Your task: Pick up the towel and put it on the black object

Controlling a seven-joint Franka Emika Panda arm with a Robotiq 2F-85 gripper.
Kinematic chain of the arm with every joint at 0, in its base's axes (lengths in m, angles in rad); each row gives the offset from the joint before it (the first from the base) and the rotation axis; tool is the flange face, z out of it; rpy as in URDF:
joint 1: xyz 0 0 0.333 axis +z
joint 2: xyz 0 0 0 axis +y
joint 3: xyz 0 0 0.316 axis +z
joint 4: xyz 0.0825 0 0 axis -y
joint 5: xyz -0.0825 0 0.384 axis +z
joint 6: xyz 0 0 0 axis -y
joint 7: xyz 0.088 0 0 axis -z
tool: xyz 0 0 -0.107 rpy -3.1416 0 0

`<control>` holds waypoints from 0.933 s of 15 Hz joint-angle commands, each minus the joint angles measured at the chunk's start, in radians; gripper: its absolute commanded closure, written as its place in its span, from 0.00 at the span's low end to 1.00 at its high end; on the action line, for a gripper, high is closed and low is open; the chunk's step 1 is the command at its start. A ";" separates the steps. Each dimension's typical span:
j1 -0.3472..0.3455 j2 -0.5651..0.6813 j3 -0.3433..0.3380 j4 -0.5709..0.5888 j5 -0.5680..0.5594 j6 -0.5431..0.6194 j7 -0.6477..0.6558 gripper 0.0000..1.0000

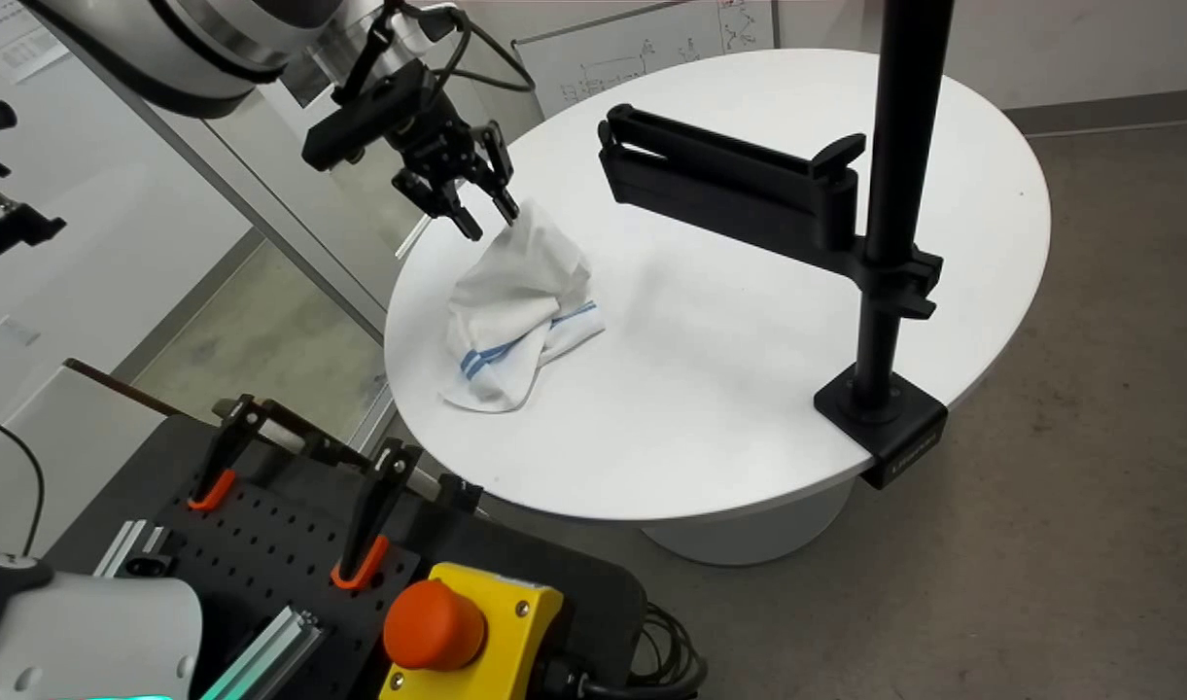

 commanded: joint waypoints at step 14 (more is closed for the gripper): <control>-0.039 -0.080 0.032 -0.028 0.065 -0.203 0.002 0.00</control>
